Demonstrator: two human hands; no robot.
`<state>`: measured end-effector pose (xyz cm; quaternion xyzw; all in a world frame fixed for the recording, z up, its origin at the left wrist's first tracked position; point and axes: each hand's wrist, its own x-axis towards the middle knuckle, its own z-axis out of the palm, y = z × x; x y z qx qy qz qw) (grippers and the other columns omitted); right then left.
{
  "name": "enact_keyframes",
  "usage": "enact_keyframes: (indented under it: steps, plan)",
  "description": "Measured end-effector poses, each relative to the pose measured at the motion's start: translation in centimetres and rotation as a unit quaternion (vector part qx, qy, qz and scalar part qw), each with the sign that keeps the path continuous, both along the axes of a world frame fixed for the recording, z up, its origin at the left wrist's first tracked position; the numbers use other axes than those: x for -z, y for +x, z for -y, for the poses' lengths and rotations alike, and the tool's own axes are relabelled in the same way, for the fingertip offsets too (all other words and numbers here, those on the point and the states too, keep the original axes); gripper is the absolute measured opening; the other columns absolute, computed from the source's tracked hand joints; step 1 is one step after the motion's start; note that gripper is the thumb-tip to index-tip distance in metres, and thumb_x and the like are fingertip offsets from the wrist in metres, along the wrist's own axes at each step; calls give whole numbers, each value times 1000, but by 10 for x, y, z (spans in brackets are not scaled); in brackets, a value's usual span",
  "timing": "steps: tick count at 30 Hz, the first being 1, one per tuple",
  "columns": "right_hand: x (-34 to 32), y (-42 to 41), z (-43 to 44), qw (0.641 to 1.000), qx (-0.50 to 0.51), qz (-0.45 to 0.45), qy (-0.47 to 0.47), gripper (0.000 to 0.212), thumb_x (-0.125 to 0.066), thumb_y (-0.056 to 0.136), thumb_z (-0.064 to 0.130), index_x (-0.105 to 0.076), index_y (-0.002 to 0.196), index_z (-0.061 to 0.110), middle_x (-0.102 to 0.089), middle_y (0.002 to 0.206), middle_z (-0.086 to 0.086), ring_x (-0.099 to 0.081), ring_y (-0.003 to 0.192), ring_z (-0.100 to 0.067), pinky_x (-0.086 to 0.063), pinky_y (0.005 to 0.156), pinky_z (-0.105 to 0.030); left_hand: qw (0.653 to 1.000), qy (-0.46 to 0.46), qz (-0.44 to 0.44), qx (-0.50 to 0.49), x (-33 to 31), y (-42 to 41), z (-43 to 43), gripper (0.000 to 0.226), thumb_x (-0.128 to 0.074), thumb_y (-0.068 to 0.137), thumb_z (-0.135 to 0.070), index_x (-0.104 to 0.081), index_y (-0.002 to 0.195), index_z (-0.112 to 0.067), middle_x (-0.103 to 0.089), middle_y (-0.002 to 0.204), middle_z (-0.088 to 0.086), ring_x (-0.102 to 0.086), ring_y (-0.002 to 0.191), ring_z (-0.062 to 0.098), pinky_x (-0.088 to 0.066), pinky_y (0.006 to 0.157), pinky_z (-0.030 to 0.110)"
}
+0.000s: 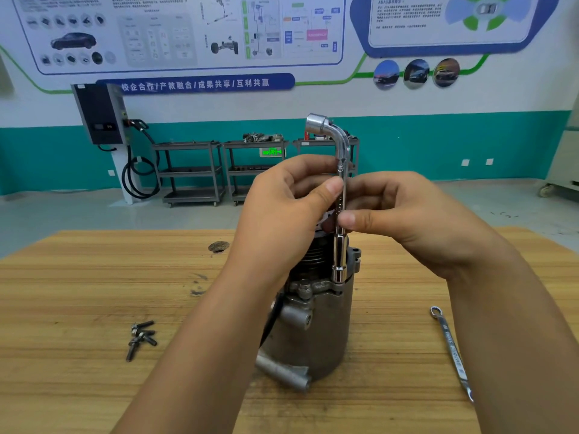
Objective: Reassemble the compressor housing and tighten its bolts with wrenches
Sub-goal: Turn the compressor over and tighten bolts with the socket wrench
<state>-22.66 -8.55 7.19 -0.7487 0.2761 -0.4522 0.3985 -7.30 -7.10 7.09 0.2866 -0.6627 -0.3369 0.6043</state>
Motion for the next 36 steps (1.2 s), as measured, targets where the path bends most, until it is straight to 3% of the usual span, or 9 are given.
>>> enact_keyframes:
  steps: [2, 9, 14, 18, 22, 26, 31, 36]
  plan:
    - [0, 1, 0, 1000, 6, -3, -6, 30, -69, 63, 17, -69, 92, 20, -74, 81, 3, -69, 78, -7, -51, 69, -15, 1000, 2, -3, -6, 0, -1, 0, 19, -60, 87, -2, -67, 95, -19, -74, 86, -4, -70, 85, 8, -54, 76, 20]
    - [3, 1, 6, 999, 28, -17, -20, 34, -79, 60, 23, -69, 90, 11, -70, 79, -10, -67, 76, -15, -54, 72, -23, 999, -25, 11, -28, -1, -2, -4, 17, -69, 82, -10, -71, 91, -24, -73, 86, -8, -68, 85, 4, -53, 74, 16]
    - [3, 6, 5, 997, 51, -40, -34, 37, -76, 63, 19, -69, 98, 8, -66, 95, -25, -66, 82, -26, -56, 79, -37, 999, -16, 20, -19, -1, -3, -5, 14, -72, 78, -14, -71, 91, -19, -73, 78, -3, -69, 76, 8, -55, 65, 19]
    - [3, 7, 4, 997, 54, -48, -33, 44, -75, 64, 22, -68, 106, 7, -66, 105, -24, -63, 98, -37, -52, 88, -49, 999, -21, 23, -24, 0, -1, -4, 12, -72, 79, -13, -68, 84, -23, -71, 68, -6, -68, 68, 5, -53, 59, 18]
    - [3, 3, 4, 999, 28, -36, -11, 39, -71, 70, 19, -69, 106, 7, -71, 106, -11, -67, 100, -22, -54, 87, -31, 1000, -15, 10, -15, 0, -1, -4, 16, -69, 81, -11, -63, 83, -25, -70, 65, -7, -68, 64, 4, -51, 58, 14]
    - [0, -1, 0, 1000, -5, -14, 4, 28, -68, 73, 18, -69, 100, 13, -75, 87, 1, -68, 80, -1, -46, 64, -8, 1000, 8, -14, 7, -1, -1, -5, 13, -65, 84, -7, -61, 85, -19, -71, 67, -5, -67, 64, 5, -50, 57, 14]
    - [0, -4, -2, 1000, -16, 2, 21, 32, -63, 71, 17, -68, 103, 17, -75, 85, 4, -67, 77, 1, -45, 62, -6, 1000, 24, -9, 12, -1, 0, -5, 11, -60, 88, -8, -60, 90, -19, -74, 76, 0, -67, 67, 15, -56, 61, 24]
    - [2, -2, 1, 999, -10, 11, 29, 33, -65, 68, 15, -68, 101, 15, -75, 89, 2, -69, 83, -6, -47, 65, -9, 999, 31, -9, 17, -1, 0, -4, 12, -56, 91, -7, -61, 94, -18, -74, 78, -1, -68, 68, 11, -53, 56, 20]
